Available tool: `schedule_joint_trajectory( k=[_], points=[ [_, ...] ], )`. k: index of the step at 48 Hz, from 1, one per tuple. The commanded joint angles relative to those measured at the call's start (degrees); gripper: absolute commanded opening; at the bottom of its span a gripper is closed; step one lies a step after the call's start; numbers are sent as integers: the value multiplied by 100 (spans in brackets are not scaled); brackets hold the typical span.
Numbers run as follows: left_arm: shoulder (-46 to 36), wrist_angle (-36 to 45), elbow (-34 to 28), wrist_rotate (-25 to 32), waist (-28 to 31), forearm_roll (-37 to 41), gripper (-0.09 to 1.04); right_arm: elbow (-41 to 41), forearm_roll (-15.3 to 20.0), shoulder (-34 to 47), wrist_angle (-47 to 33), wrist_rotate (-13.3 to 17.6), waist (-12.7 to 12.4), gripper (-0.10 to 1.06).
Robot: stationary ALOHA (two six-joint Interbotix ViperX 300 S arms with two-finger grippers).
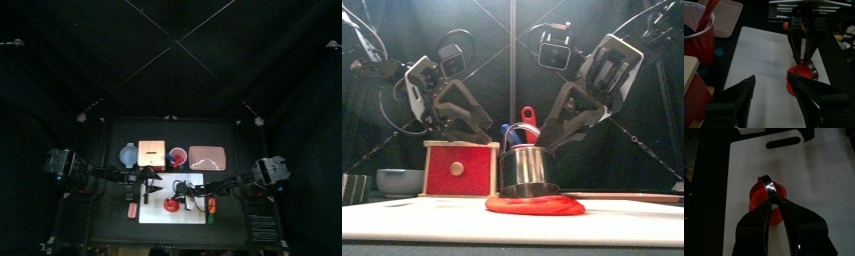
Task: Get the cutter from the drawer then cut the dough then place the extra dough in the bowl
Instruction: Cut the dough
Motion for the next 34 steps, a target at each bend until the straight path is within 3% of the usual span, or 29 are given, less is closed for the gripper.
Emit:
schedule_joint_trajectory(
  k=[1,15,34],
  points=[
    [-53,-26,-53,9,-9,-9,90,-132,0,-105,-44,9,18,61],
    [-53,-26,-53,9,-9,-9,90,-149,18,-88,-53,9,9,61],
    [-53,-18,-26,0,-9,-9,90,-158,0,-62,-62,44,18,83]
  ],
)
